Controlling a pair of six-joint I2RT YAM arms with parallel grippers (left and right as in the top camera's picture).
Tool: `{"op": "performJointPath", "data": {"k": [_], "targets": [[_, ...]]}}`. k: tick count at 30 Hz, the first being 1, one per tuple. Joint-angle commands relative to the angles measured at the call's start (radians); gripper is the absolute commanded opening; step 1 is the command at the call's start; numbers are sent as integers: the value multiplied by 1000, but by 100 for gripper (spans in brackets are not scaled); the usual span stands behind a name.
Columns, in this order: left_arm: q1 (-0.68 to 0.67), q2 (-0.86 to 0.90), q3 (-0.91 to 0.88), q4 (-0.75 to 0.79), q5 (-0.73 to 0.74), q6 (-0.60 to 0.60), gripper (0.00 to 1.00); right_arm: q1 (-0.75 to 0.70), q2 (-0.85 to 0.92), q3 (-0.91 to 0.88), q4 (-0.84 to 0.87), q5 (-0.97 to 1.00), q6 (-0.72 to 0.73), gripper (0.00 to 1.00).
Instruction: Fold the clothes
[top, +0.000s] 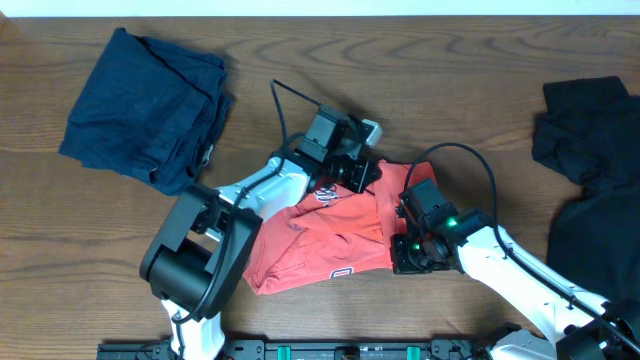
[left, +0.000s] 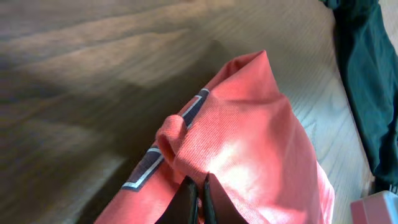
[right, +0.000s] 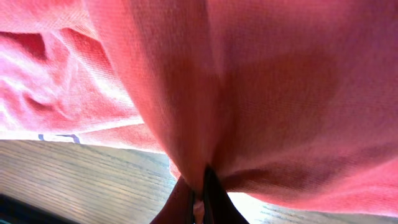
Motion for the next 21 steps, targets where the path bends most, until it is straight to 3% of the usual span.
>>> {"op": "performJointPath", "data": {"k": [1, 13, 15, 16, 19, 21], "targets": [[38, 6, 10, 22, -27, 6, 6, 2, -3, -2, -15, -7, 10, 3], [39, 6, 10, 80, -28, 6, 6, 2, -3, -2, -29, -3, 10, 4], [40, 6, 10, 80, -28, 6, 15, 2, -3, -2, -29, -3, 10, 5], [41, 6, 10, 78, -27, 6, 25, 2, -3, -2, -29, -4, 10, 7], [44, 2, 10, 60, -18, 5, 43, 2, -4, -2, -29, -4, 10, 28], [49, -16, 10, 17, -16, 3, 44, 2, -14, 6, -29, -4, -3, 34]]}}
